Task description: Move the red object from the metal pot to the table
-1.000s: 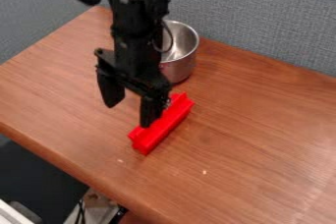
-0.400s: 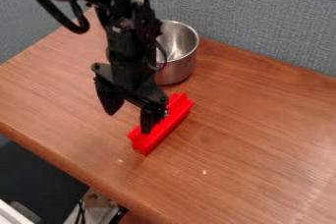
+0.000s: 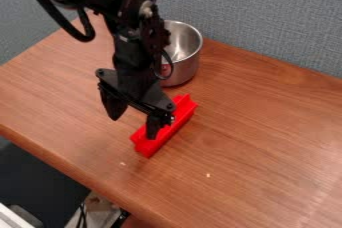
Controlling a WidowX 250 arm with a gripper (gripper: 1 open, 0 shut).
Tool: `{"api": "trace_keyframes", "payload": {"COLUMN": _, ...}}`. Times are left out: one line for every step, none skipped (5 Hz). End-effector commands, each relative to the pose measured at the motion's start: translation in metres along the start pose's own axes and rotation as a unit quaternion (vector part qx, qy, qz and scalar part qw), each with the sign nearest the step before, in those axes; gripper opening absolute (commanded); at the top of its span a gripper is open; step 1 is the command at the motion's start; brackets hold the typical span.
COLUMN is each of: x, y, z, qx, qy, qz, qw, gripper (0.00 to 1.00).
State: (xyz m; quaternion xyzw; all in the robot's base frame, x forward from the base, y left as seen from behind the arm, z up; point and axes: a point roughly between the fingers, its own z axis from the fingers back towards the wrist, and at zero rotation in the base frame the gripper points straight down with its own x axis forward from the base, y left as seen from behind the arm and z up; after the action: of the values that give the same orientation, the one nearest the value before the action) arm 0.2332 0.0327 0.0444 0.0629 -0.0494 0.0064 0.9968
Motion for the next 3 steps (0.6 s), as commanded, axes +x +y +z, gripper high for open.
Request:
{"api": "trace_keyframes", "payload": {"x": 0.0022, "y": -0.0007, "z": 0.0044, "qx": 0.005, "qy": -0.009, "qz": -0.003, "qw": 0.9999, "gripper": 1.0}}
{"api": "trace_keyframes", "payload": {"x": 0.0015, "y": -0.0007, "z": 0.0076, "qx": 0.004, "qy": -0.01, "qz": -0.001, "qw": 0.9999, "gripper": 1.0}}
{"api": "trace_keyframes", "payload": {"x": 0.0017, "y": -0.0006, "z": 0.0114, "qx": 0.002, "qy": -0.012, "qz": 0.001, "qw": 0.9999, "gripper": 1.0}}
